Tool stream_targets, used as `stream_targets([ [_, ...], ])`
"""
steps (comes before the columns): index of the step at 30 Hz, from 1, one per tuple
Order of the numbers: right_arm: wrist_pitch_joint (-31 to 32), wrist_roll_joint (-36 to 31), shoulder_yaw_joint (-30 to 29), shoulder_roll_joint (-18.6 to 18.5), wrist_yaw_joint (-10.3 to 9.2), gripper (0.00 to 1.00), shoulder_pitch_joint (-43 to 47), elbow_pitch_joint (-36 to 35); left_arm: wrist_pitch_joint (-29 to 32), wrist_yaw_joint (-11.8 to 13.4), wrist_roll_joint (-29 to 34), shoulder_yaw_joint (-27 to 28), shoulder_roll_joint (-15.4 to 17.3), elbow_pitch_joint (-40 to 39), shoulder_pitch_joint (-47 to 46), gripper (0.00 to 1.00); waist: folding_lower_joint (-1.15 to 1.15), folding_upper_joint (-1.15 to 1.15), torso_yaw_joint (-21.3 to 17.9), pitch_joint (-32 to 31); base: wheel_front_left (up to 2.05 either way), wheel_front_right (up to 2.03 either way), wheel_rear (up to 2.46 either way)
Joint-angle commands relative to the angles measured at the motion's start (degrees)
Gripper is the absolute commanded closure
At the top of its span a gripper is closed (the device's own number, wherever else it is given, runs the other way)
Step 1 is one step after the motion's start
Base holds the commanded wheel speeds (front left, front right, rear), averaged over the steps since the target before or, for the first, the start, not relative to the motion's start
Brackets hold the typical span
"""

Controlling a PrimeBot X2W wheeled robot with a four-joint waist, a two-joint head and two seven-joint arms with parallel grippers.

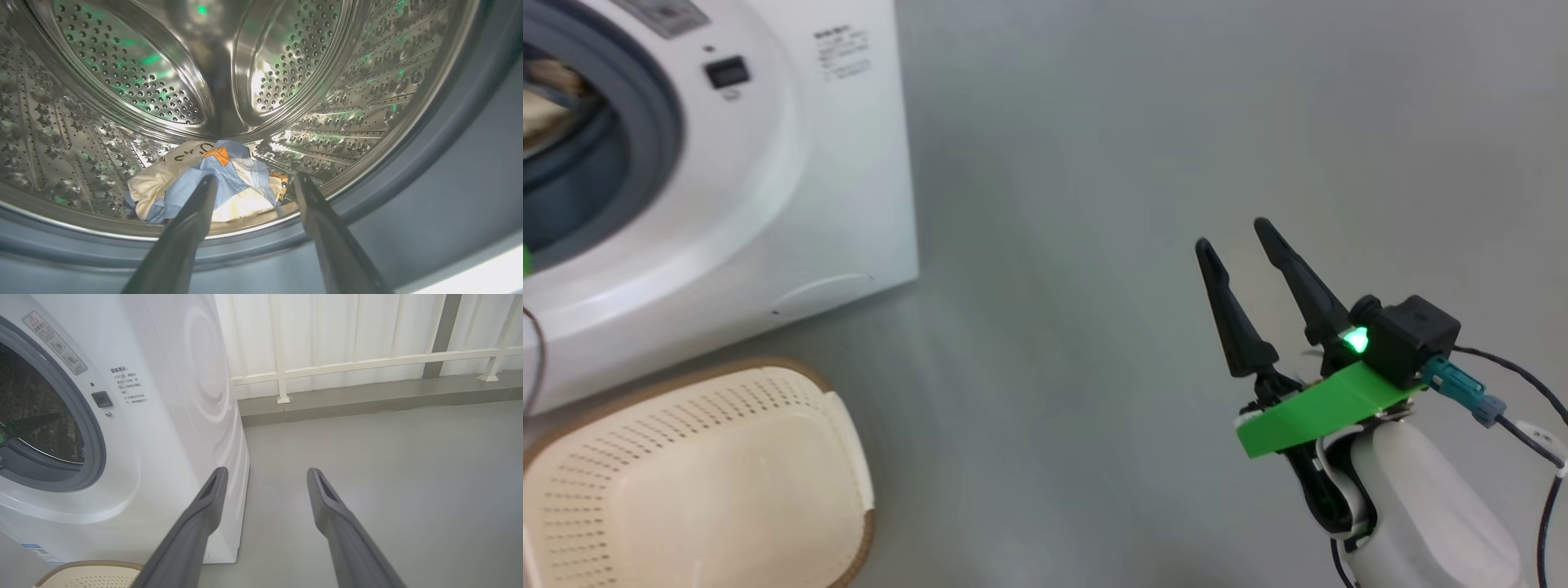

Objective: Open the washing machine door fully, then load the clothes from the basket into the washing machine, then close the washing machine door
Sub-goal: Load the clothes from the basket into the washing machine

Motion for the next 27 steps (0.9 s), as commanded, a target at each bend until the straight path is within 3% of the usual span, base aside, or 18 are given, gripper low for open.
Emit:
stream_targets([
  [1, -0.46, 0.68, 0.32, -0.84, 0.25, 0.0, 1.69, -0.81, -1.17, -0.11, -1.41, 0.73, 2.2, -2.29, 1.86, 0.0, 0.01, 0.0, 3.66, -4.36, 0.0, 0.0, 0.0],
  [9, -0.46, 1.83, 0.3, -3.06, 0.25, 0.0, 3.42, 0.3, -2.84, -0.09, -2.95, 2.24, 1.22, -9.28, 12.43, 0.0, 0.01, 0.0, 6.48, -10.83, 0.0, 0.0, 0.0],
  [17, -0.46, 2.73, 0.15, -5.13, 0.25, 0.0, 5.11, 0.62, -2.88, 4.22, 2.76, 10.37, -1.54, -26.09, 27.74, 0.0, 0.01, 0.0, 8.57, -14.64, 0.0, 0.0, 0.0],
  [27, -0.46, 3.07, -0.31, -6.02, 0.25, 0.0, 6.94, 0.52, -2.89, 6.58, 7.78, 17.46, -6.82, -41.01, 43.28, 0.0, 0.01, 0.0, 10.78, -16.81, 0.0, 0.0, 0.0],
])
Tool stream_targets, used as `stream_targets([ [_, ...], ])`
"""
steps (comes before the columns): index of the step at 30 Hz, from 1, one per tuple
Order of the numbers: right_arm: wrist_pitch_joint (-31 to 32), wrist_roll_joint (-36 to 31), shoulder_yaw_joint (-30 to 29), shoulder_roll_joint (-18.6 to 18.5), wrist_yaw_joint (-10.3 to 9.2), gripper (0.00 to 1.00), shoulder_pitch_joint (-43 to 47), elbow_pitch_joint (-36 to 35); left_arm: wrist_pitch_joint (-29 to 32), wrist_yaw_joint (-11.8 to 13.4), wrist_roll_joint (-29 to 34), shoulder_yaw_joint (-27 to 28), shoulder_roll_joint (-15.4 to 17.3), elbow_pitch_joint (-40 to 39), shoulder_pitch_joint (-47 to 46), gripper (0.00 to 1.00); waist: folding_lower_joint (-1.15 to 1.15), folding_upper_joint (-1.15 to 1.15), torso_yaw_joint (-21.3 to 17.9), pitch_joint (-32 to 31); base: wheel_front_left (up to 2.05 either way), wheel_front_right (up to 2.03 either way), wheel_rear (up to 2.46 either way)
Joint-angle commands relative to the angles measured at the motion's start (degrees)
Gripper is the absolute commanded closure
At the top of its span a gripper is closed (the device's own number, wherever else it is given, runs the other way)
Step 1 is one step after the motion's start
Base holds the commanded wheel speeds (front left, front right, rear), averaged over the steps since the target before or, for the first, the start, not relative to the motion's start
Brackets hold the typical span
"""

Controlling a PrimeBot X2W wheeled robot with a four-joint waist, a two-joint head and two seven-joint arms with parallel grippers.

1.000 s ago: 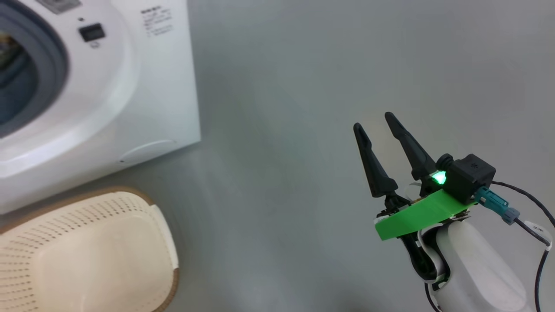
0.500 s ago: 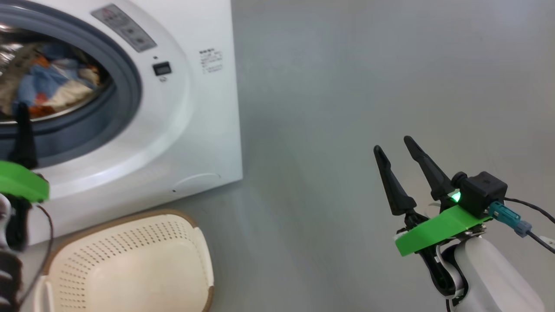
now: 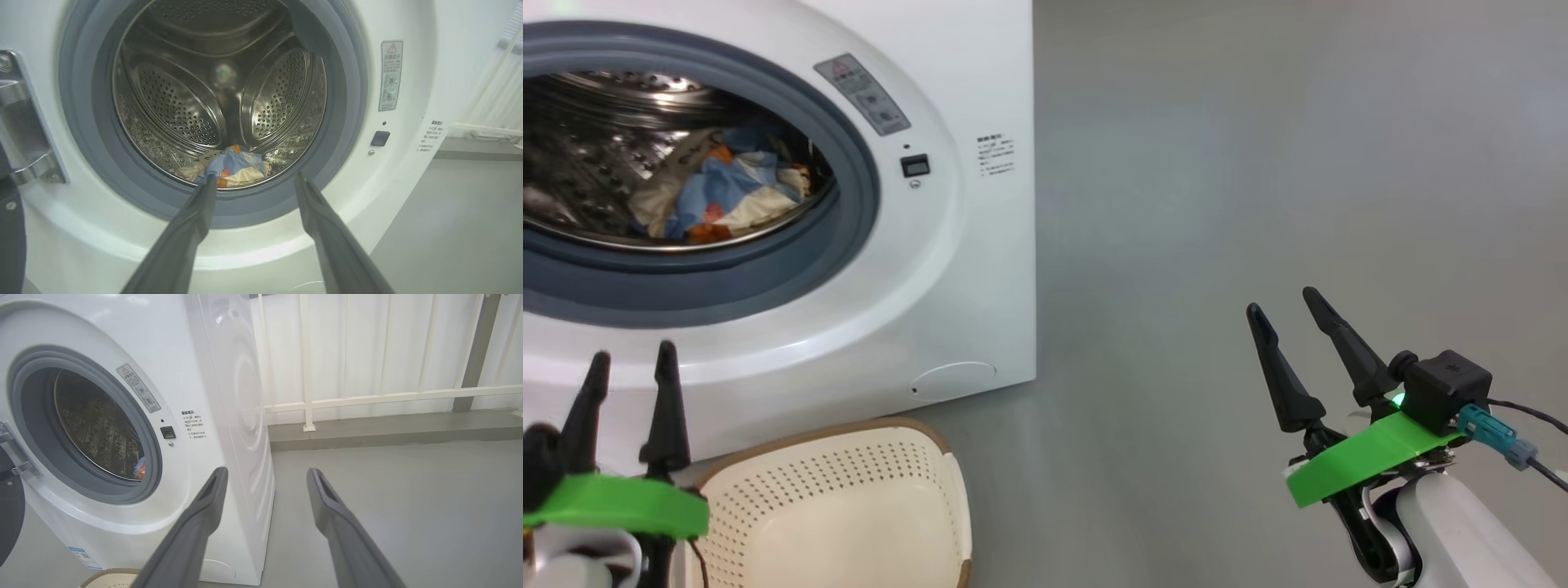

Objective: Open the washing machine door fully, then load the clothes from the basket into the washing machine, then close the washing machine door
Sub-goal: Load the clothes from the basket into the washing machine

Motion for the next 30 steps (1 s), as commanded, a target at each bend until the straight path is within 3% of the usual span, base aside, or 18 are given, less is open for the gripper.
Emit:
stream_targets([
  [1, -0.46, 0.91, 0.78, -0.8, 0.25, 0.0, 0.5, -1.29, -0.36, 0.35, 1.32, 2.8, 1.72, -2.56, 0.01, 0.0, 0.0, 0.0, 0.91, -0.94, 0.0, 0.0, 0.0],
  [14, -0.46, 1.38, 1.53, -1.68, 0.25, 0.0, 2.48, -0.79, -0.37, 0.61, 6.31, 9.11, -4.66, -10.56, 11.6, 0.0, 0.0, 0.0, 1.17, -3.88, 0.0, 0.0, 0.0],
  [30, -0.46, 1.65, 2.04, -2.29, 0.25, 0.0, 2.22, -0.5, -0.37, -2.07, 11.11, 13.54, -8.4, -9.29, 12.16, 0.0, 0.0, 0.0, 1.29, -3.94, 0.0, 0.0, 0.0],
])
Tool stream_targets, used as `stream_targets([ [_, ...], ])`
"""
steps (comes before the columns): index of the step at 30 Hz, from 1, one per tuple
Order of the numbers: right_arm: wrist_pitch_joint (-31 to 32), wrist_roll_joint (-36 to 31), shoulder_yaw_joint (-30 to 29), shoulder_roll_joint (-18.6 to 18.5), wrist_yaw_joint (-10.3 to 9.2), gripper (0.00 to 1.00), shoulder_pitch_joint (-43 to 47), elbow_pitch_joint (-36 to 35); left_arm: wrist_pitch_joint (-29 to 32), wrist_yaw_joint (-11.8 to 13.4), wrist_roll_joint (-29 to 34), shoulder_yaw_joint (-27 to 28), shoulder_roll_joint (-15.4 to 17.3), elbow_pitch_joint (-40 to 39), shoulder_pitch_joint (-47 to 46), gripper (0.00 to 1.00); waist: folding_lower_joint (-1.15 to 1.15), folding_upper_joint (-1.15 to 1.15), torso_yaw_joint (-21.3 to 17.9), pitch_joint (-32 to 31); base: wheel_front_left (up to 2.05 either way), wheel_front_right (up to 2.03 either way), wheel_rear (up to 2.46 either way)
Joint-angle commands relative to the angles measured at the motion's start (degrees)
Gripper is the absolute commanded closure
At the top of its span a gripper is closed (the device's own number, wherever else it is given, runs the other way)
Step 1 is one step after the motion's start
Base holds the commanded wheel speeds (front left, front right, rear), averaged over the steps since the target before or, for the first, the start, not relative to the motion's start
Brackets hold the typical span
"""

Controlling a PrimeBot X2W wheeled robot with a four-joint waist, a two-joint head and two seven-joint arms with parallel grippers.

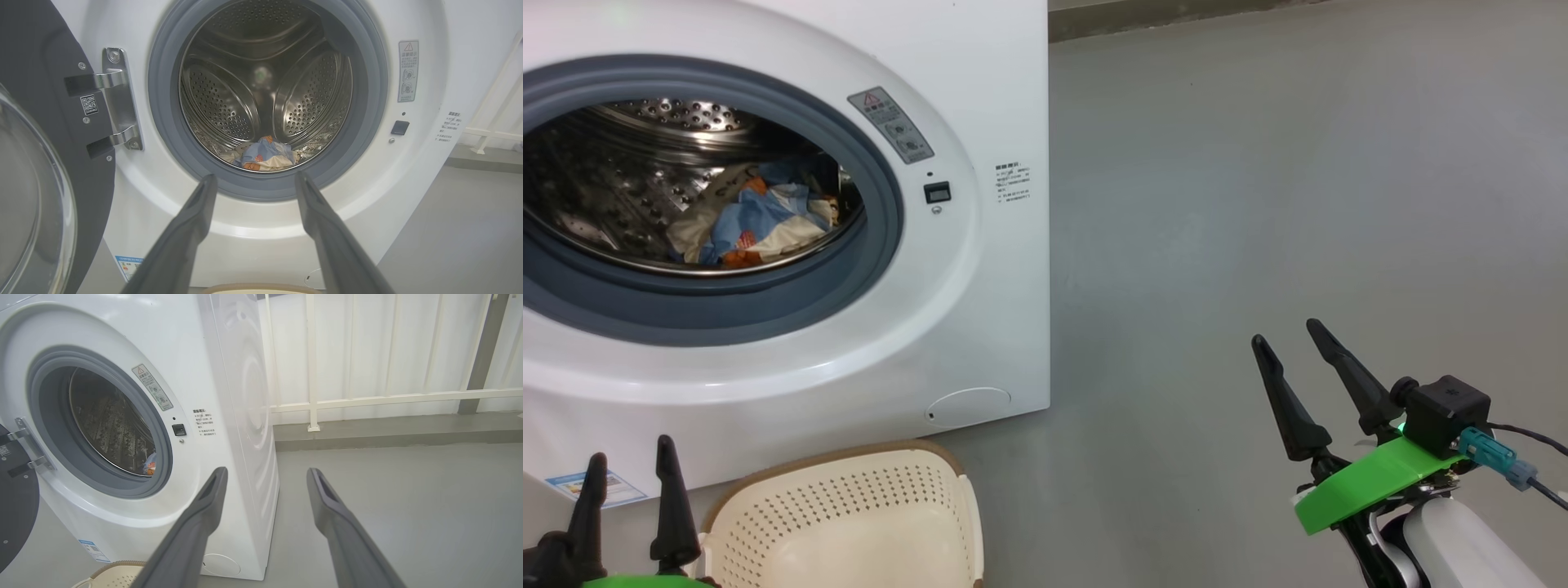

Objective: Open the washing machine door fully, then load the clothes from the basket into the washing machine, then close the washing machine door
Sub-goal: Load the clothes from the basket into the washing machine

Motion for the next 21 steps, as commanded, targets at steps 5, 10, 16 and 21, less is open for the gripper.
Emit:
stream_targets([
  [5, -0.46, 0.46, 1.13, -0.34, 0.25, 0.0, -0.51, -1.0, -0.37, -1.24, 1.62, 3.16, 0.37, -0.34, -1.86, 0.0, 0.0, 0.0, 0.0, 0.06, 0.0, 0.0, 0.0],
  [10, -0.46, 0.61, 1.29, -0.31, 0.25, 0.0, -0.55, -0.89, -0.37, -2.06, 2.31, 3.74, -0.09, -0.22, -2.13, 0.0, 0.0, 0.0, 0.03, 0.07, 0.0, 0.0, 0.0],
  [16, -0.46, 0.67, 1.53, -0.39, 0.25, 0.0, -0.65, -0.77, -0.37, -2.67, 3.35, 4.85, -0.89, -0.12, -2.32, 0.0, 0.0, 0.0, 0.03, 0.09, 0.0, 0.0, 0.0],
  [21, -0.46, 0.68, 1.7, -0.49, 0.25, 0.0, -0.68, -0.69, -0.37, -3.16, 3.68, 5.57, -1.49, 0.04, -2.48, 0.0, 0.0, 0.0, 0.06, 0.09, 0.0, 0.0, 0.0],
])
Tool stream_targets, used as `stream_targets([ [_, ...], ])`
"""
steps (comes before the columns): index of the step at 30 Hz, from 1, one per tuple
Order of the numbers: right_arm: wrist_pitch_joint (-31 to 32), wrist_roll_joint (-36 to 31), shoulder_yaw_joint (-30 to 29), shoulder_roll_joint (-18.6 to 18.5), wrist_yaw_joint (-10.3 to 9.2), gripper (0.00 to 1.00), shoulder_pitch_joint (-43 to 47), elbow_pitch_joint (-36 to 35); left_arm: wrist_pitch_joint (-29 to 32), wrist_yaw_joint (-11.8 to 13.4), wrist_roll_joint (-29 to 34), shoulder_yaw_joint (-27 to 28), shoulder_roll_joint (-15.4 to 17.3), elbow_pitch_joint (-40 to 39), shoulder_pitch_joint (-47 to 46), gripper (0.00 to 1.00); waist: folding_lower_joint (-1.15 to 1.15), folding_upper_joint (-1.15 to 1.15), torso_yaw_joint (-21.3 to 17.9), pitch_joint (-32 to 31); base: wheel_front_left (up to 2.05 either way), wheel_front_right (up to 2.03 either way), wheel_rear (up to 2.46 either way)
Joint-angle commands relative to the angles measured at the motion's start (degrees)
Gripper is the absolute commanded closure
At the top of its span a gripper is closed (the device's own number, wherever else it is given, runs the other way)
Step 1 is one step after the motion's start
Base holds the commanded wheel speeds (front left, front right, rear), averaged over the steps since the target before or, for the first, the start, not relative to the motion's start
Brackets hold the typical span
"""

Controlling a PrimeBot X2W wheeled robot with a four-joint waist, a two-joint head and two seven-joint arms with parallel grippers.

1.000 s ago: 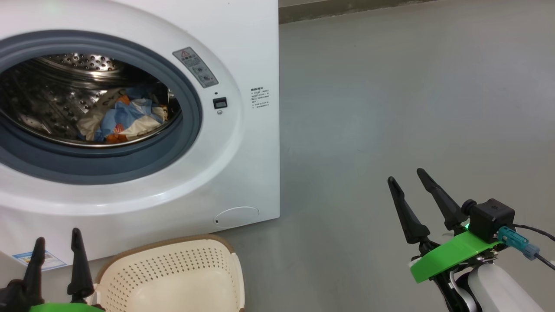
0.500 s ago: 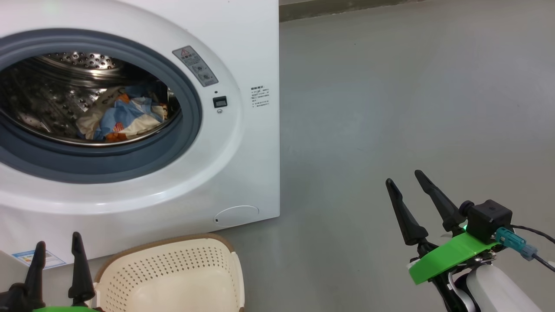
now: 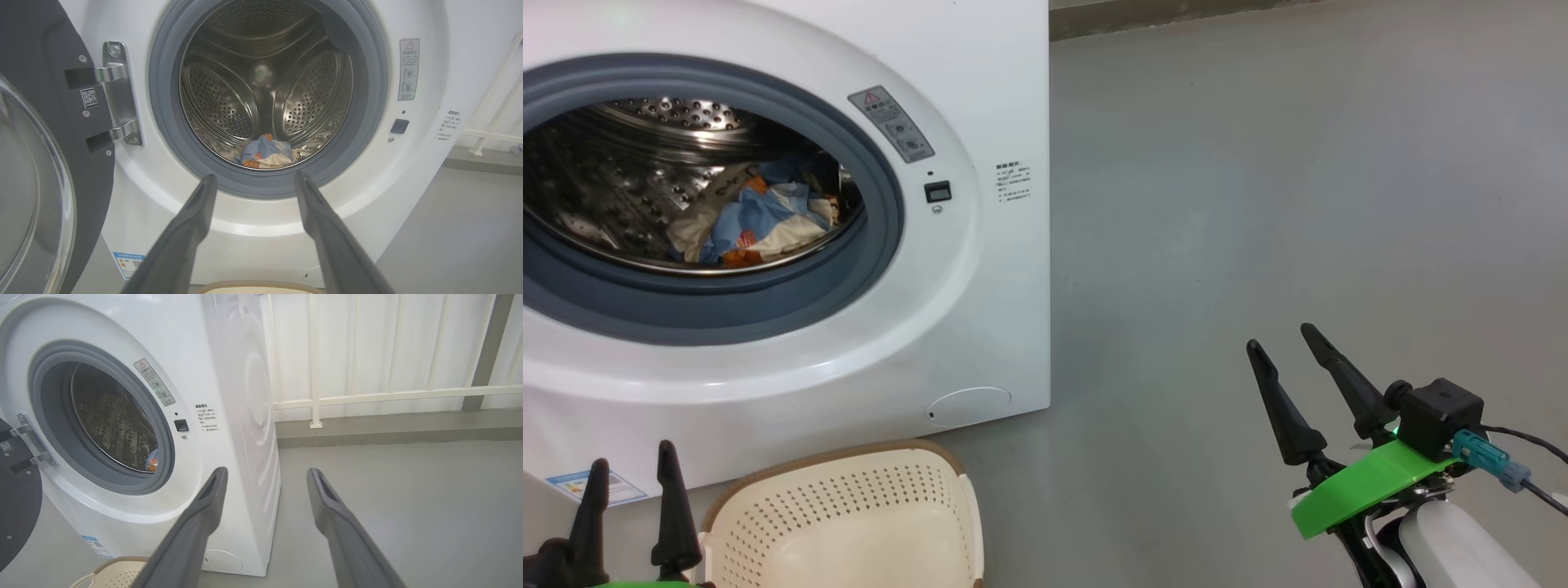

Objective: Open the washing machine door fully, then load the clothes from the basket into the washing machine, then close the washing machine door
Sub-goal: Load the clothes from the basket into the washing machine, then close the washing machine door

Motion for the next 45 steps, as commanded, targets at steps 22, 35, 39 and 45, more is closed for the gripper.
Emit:
stream_targets([
  [22, -0.46, 0.92, 1.82, -0.57, 0.25, 0.0, -0.76, -0.52, -0.37, -1.42, 2.02, 3.68, -0.15, 0.05, -2.7, 0.0, 0.0, 0.0, 0.36, -0.42, -1.19, 1.19, 0.0],
  [35, -0.46, 1.06, 1.57, -0.63, 0.25, 0.0, -0.75, -0.35, -0.37, -1.67, 2.16, 3.82, -0.27, 0.63, -3.09, 0.0, 0.0, 0.0, 0.46, -0.53, -0.66, 0.66, 0.0],
  [39, -0.46, 1.13, 1.57, -0.71, 0.25, 0.0, -0.73, -0.26, -0.37, -1.7, 2.22, 3.96, -0.36, 0.79, -3.07, 0.0, 0.0, 0.0, 0.53, -0.66, 0.0, 0.0, 0.0],
  [45, -0.46, 1.3, 1.76, -0.8, 0.25, 0.0, -0.75, -0.2, -0.37, -1.74, 2.29, 4.12, -0.51, 1.07, -3.1, 0.0, 0.0, 0.0, 0.57, -0.77, 0.0, 0.0, 0.0],
])
